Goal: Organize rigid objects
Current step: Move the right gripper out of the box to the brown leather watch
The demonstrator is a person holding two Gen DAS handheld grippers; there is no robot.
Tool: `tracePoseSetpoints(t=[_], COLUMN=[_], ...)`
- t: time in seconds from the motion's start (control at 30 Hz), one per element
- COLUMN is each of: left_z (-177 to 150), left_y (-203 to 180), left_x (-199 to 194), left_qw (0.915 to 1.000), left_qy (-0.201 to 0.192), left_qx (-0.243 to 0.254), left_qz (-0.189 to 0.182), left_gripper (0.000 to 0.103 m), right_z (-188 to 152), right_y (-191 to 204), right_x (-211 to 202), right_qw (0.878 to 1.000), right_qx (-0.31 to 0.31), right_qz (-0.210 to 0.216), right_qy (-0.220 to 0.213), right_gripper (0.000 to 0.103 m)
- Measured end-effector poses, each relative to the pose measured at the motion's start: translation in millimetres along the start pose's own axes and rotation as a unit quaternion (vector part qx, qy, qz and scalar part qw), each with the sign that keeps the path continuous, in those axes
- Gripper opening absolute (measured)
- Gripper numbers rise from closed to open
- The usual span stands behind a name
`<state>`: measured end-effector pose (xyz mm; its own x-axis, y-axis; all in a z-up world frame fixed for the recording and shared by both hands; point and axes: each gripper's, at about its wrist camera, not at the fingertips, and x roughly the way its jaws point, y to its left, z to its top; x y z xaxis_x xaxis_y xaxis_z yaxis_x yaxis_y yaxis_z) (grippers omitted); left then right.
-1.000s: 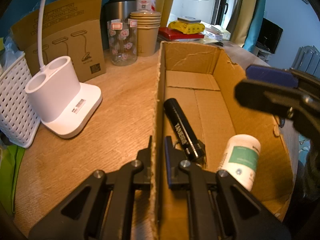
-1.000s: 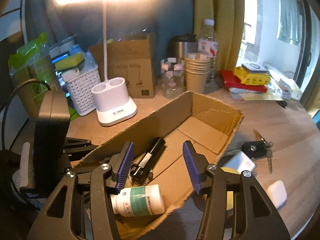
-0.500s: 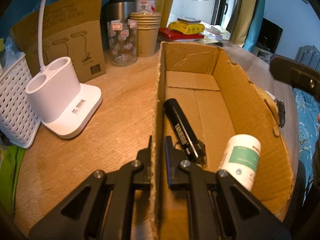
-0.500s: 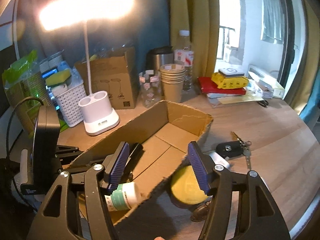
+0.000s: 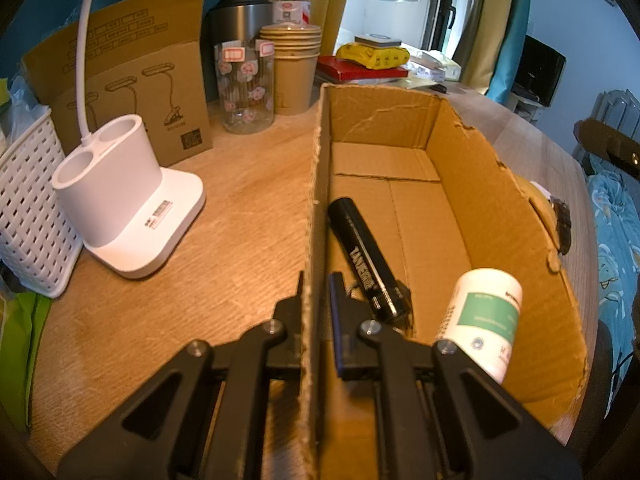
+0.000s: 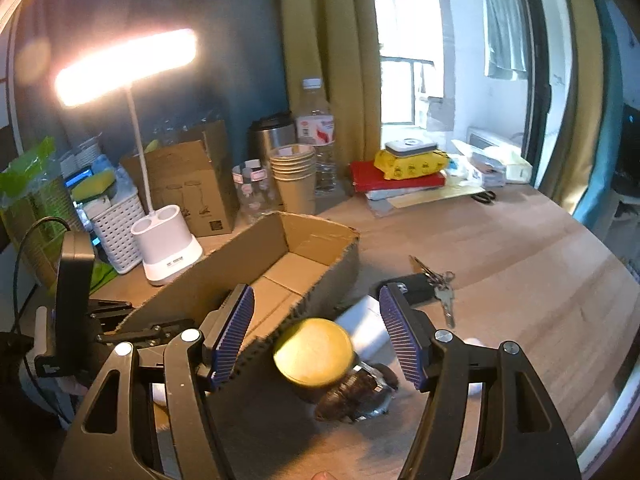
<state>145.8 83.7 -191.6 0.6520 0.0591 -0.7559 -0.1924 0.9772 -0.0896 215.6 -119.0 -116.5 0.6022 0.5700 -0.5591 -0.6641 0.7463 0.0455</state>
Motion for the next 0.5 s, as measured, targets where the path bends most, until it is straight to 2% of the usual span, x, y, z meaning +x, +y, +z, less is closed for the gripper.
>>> tracePoseSetpoints(t=[0.33, 0.5], left_z=[0.6, 0.9], left_y=[0.1, 0.2], left_x=[0.0, 0.2], left_qw=[1.0, 1.0], left_qy=[-0.001, -0.001], left_qx=[0.0, 0.0], left_qz=[0.0, 0.001], left_gripper=[0.009, 0.009], right_z=[-11.1, -23.6], right_y=[-22.9, -24.1], right_x=[-6.7, -1.1], right_qw=[1.0, 0.999], right_qx=[0.026, 0.027], right_qz=[-0.014, -0.015], right_qy=[0.002, 0.021], right_gripper=[0.069, 0.069])
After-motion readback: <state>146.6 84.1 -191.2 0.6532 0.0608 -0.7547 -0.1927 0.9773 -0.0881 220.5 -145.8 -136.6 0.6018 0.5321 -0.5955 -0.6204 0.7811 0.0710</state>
